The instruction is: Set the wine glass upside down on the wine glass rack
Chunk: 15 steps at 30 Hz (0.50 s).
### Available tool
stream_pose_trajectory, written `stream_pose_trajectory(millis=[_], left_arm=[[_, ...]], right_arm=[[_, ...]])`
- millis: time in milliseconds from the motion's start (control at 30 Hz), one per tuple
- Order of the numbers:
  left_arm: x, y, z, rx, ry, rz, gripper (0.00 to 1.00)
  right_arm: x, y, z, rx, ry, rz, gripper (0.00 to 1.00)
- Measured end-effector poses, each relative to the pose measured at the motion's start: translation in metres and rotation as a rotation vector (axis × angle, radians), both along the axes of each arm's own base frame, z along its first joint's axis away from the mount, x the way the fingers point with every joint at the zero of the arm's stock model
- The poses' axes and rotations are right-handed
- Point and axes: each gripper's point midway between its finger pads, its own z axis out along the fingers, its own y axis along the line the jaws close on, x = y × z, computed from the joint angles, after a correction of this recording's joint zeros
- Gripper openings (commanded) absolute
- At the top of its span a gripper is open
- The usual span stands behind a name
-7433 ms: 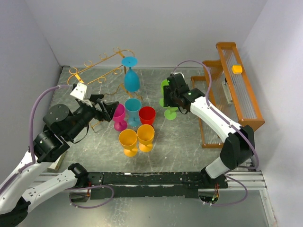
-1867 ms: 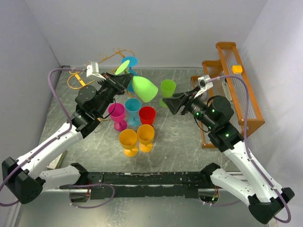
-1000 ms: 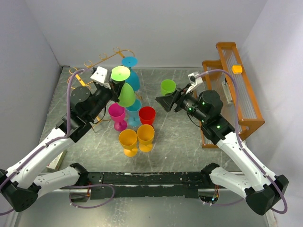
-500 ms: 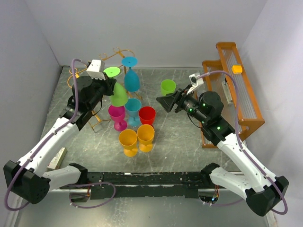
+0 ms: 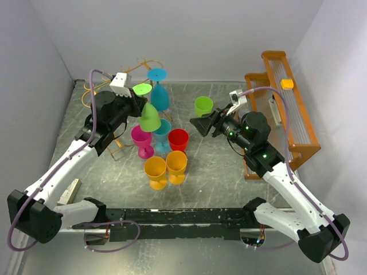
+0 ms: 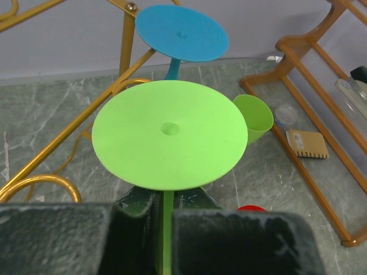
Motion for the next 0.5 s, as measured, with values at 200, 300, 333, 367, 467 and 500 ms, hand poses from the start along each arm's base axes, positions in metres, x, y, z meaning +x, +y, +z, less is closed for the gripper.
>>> stream_pose_trajectory(millis=[200,300,333,367,467,500], left_arm=[[0.010,-0.007,-0.009,0.012,0.029,-0.014,0.07],[0.013,-0.009,-0.005,0.009,0.023,-0.017,0.07],[0.014,-0.010,-0.002,0.006,0.019,-0.016,0.07],[0.015,-0.010,0.000,0.004,0.015,-0.016,0.07],[0.017,-0.011,0.005,-0.005,0.011,-0.011,0.07],[0.018,-0.011,0.005,-0.008,0.013,-0.009,0.07]], right_arm=[[0.000,-0.001,0.001,0.002,-0.003,-0.007,0.66],[-0.002,-0.003,0.004,0.006,-0.010,-0.008,0.66],[-0.002,-0.003,0.004,0.007,-0.011,-0.010,0.66],[-0.002,-0.003,0.005,0.008,-0.014,-0.011,0.66],[-0.003,-0.004,0.006,0.010,-0.017,-0.013,0.66],[-0.002,-0.004,0.006,0.010,-0.017,-0.014,0.66]])
